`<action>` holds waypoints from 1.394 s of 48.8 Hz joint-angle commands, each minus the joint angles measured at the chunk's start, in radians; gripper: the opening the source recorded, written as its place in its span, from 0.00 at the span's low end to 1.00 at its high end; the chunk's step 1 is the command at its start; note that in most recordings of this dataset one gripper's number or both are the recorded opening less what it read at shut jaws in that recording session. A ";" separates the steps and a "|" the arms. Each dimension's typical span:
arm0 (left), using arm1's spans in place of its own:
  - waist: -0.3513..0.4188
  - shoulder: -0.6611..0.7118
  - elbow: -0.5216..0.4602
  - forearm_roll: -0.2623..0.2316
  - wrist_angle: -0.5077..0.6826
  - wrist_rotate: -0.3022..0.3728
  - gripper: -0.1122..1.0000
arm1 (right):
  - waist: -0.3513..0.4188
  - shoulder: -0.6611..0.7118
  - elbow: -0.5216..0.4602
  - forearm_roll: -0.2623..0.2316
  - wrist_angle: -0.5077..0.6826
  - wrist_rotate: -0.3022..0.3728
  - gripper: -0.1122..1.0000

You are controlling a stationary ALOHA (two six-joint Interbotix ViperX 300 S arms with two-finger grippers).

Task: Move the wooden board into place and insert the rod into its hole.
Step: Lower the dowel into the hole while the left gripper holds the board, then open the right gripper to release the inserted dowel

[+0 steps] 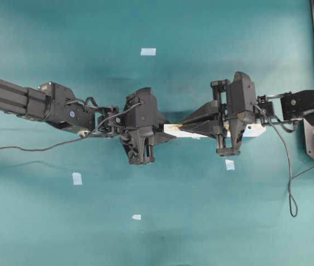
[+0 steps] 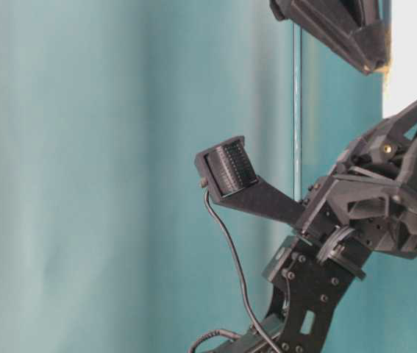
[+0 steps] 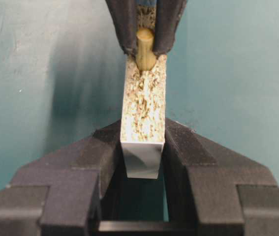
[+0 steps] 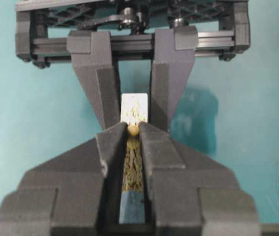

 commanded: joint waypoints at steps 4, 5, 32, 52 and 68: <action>-0.002 -0.012 0.000 0.000 0.005 -0.002 0.29 | -0.005 -0.043 -0.008 -0.002 0.095 0.000 0.18; -0.003 -0.014 0.000 -0.002 0.005 -0.002 0.29 | -0.005 -0.044 -0.009 -0.003 0.106 0.000 0.18; 0.000 -0.014 0.000 -0.002 0.006 0.000 0.29 | 0.098 -0.058 -0.153 -0.035 0.598 -0.002 0.18; 0.000 -0.020 0.000 -0.002 0.006 0.000 0.29 | 0.138 -0.104 -0.204 -0.035 0.877 0.000 0.18; 0.000 -0.020 0.002 0.000 0.006 0.000 0.29 | 0.144 -0.117 -0.225 -0.029 0.960 0.000 0.18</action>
